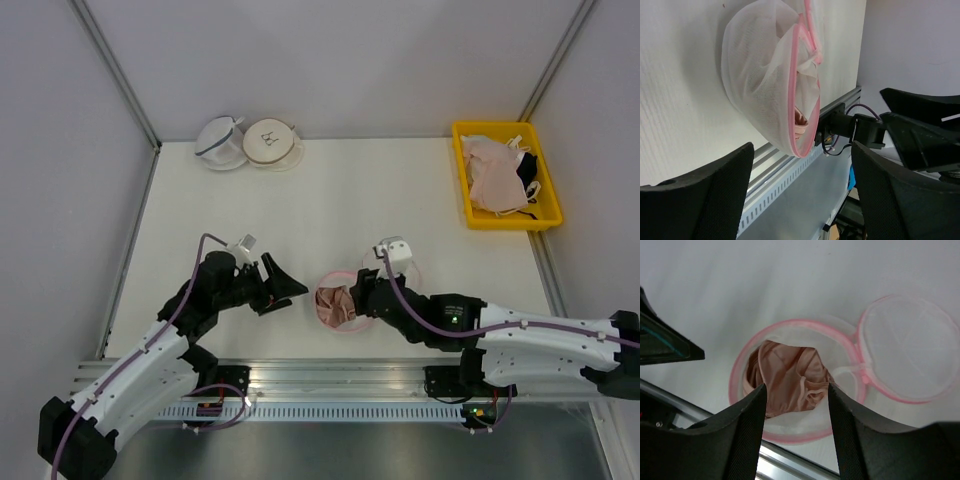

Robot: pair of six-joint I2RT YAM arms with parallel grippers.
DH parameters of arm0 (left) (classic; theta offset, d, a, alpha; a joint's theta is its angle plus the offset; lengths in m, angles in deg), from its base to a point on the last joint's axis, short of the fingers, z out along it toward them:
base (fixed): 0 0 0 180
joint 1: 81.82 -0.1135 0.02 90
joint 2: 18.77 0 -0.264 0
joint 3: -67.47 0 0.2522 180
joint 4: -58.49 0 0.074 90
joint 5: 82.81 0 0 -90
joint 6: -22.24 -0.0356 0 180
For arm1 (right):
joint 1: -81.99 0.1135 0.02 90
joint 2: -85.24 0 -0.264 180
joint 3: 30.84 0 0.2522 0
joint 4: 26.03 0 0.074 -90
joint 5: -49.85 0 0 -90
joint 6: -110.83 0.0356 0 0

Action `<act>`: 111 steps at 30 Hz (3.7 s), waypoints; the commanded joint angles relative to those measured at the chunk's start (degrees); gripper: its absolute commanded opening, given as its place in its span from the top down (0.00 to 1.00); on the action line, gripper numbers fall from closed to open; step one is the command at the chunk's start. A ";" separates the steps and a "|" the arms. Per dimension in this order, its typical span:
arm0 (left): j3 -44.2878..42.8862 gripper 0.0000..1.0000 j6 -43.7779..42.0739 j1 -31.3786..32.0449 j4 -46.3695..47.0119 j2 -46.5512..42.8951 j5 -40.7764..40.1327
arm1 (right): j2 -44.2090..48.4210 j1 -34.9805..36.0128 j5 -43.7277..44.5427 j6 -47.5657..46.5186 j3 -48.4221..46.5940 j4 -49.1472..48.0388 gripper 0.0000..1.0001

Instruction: Unzip the laundry bag and remove the bra

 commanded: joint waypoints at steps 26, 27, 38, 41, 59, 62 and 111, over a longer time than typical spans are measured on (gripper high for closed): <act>-8.19 0.36 -5.56 4.17 5.66 16.19 -2.54 | -18.71 -0.58 -17.47 -8.14 0.82 -19.07 0.53; -8.27 0.36 -5.56 4.35 5.66 16.46 -2.37 | -19.49 -0.67 -17.82 -8.23 0.82 -19.51 0.55; -8.80 0.38 -5.47 6.02 7.15 19.44 -2.28 | -22.93 -1.11 -21.87 -7.00 2.05 -22.50 0.74; -9.06 0.45 -6.26 6.63 7.07 21.37 -2.01 | -22.23 -1.02 -21.17 -6.91 2.40 -22.33 0.98; -10.74 0.98 -9.16 9.27 4.35 25.25 -7.46 | -8.98 -1.11 -11.42 -8.22 -0.40 -11.63 1.00; -10.56 0.98 -9.25 9.27 4.25 25.16 -7.73 | -4.23 -1.11 -5.62 -8.67 -2.86 -6.62 1.00; -1.68 0.98 -6.00 10.94 -9.45 -0.24 -3.86 | -49.45 -74.04 4.94 -30.82 -68.17 -11.87 0.99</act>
